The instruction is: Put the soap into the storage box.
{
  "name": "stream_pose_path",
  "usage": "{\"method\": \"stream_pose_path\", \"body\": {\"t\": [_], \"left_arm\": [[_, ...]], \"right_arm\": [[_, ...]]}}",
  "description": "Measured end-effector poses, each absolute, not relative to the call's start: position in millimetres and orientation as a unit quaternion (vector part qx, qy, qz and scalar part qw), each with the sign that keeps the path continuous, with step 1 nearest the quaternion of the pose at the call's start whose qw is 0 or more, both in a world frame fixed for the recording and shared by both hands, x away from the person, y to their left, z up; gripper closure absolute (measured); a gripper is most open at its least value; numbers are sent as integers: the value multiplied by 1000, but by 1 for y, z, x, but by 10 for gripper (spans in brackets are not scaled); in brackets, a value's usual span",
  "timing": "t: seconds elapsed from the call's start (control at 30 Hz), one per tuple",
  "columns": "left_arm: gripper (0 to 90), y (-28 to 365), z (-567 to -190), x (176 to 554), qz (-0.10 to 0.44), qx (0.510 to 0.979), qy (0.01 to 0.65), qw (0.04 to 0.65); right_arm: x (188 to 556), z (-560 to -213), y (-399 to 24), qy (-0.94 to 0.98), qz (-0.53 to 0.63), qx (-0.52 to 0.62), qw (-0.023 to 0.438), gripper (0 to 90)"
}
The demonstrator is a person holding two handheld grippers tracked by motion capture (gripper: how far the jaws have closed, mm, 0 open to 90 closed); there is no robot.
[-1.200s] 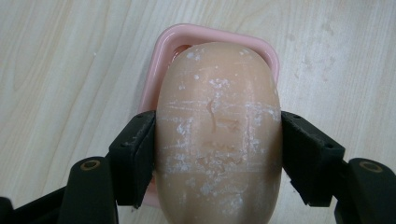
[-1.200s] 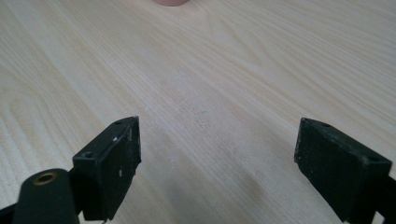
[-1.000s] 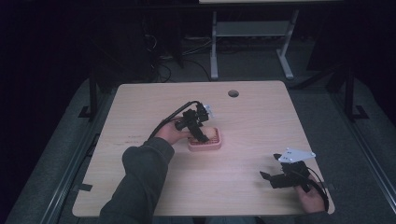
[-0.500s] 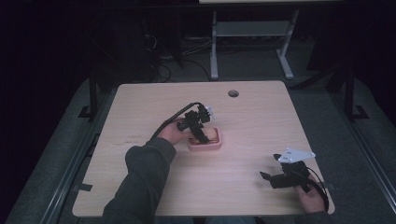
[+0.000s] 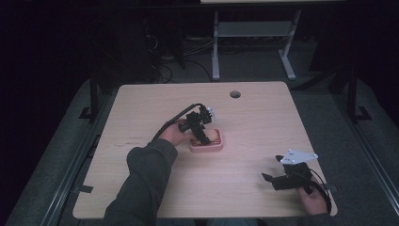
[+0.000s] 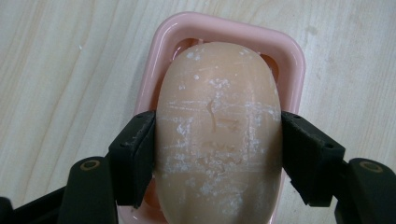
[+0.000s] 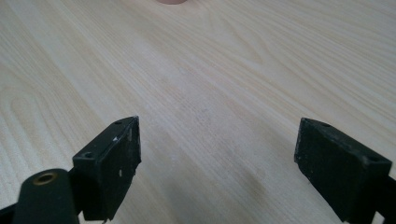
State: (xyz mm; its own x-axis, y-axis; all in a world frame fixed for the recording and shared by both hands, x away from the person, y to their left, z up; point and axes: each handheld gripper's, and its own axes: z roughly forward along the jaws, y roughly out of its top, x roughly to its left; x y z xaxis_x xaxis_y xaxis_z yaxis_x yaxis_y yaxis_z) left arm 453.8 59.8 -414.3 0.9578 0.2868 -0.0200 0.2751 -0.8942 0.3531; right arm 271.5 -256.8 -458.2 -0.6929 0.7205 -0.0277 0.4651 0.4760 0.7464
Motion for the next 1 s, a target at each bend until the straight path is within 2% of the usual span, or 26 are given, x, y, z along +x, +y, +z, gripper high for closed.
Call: {"method": "stream_pose_path", "body": {"t": [0.6, 0.73, 1.0], "left_arm": [[315, 57, -417, 454, 21, 975, 142, 169], [309, 58, -407, 452, 29, 969, 145, 197], [285, 60, -404, 449, 26, 972, 139, 189]], "right_arm": [[272, -458, -256, 844, 371, 347, 173, 141], [271, -458, -256, 843, 370, 349, 172, 142], [271, -458, -256, 844, 370, 348, 173, 141]]}}
